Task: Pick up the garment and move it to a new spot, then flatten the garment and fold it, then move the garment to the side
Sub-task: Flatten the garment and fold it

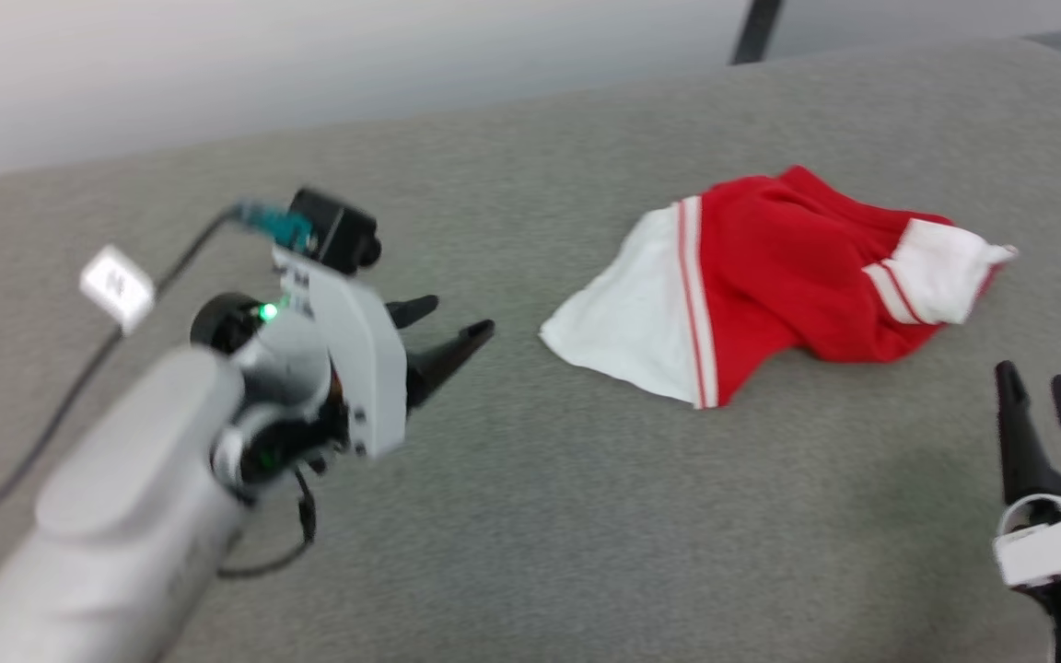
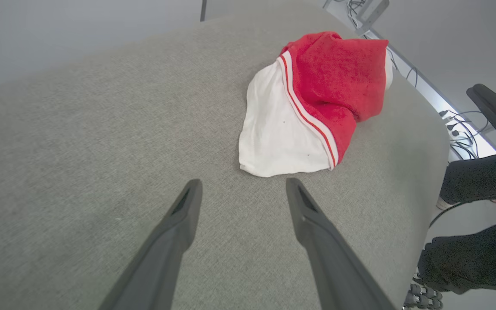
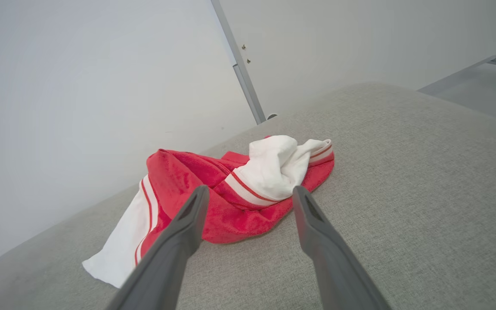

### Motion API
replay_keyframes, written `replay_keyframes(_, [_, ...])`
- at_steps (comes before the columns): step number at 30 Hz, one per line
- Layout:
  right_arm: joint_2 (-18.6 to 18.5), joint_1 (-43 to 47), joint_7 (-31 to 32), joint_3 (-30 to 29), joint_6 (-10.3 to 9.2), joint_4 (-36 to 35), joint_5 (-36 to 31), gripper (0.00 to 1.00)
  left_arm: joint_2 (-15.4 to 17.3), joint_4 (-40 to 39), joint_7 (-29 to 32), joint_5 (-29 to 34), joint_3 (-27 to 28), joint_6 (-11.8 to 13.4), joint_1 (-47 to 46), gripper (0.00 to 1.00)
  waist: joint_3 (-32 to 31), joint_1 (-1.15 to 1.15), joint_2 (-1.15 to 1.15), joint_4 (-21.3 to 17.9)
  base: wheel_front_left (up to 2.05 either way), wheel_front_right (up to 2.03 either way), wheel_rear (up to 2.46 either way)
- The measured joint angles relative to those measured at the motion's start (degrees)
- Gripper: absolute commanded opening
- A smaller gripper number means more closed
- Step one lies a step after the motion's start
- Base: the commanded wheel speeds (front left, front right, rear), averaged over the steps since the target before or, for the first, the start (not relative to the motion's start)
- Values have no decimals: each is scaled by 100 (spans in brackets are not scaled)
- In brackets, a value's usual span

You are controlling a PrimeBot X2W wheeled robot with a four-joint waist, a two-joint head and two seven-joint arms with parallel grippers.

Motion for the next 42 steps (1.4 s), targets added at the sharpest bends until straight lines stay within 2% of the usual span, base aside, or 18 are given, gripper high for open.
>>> replay_keyframes(5, [311, 64, 86, 125, 0, -309, -143, 100, -96, 910, 1232, -575, -260, 0, -778, 100, 127, 0, 0, -375, 0, 0, 0])
replay_keyframes(9, [480, 70, 58, 207, 0, -368, -203, 100, -241, 1464, 1734, -758, -421, 0, -1100, 100, 322, 0, 0, -648, 0, 0, 0])
replay_keyframes(17, [622, 38, -101, 343, 0, -245, -218, 100, -361, 2223, 1804, -949, -536, 0, -1406, 100, 764, 0, 0, -1080, 0, 0, 0])
replay_keyframes(24, [656, -66, -168, 379, 0, -145, -219, 100, -411, 2387, 1759, -1167, -671, -15, -1610, 100, 983, 0, 0, -1298, 0, 0, 0])
replay_keyframes(25, [652, -88, -170, 379, 0, -132, -219, 100, -419, 2396, 1761, -1241, -672, -15, -1618, 69, 997, 0, 0, -1305, 0, 0, 0])
replay_keyframes(26, [644, -93, -176, 372, 0, -124, -220, 100, -427, 2394, 1762, -1277, -688, -15, -1630, 25, 1002, 0, 0, -1299, 0, 0, 0])
replay_keyframes(27, [635, -93, -177, 361, 0, -115, -220, 100, -433, 2374, 1757, -1308, -710, -15, -1646, 0, 1004, 0, 0, -1286, 0, 0, 0])
replay_keyframes(35, [543, -93, -123, 241, 0, -158, -275, 100, -466, 2281, 1380, -1636, -810, -14, -1616, 0, 912, 0, 0, -972, 0, 0, 0])
replay_keyframes(39, [488, -80, 1, 165, 0, -222, -322, 100, -222, 2107, 1192, -1841, -735, -14, -1541, 0, 800, 0, 0, -724, 0, 0, 0])
replay_keyframes(42, [452, -67, 123, 111, 0, -282, -380, 100, 90, 1945, 1072, -2006, -668, -14, -1330, 0, 690, 0, 0, -523, 0, 0, 0])
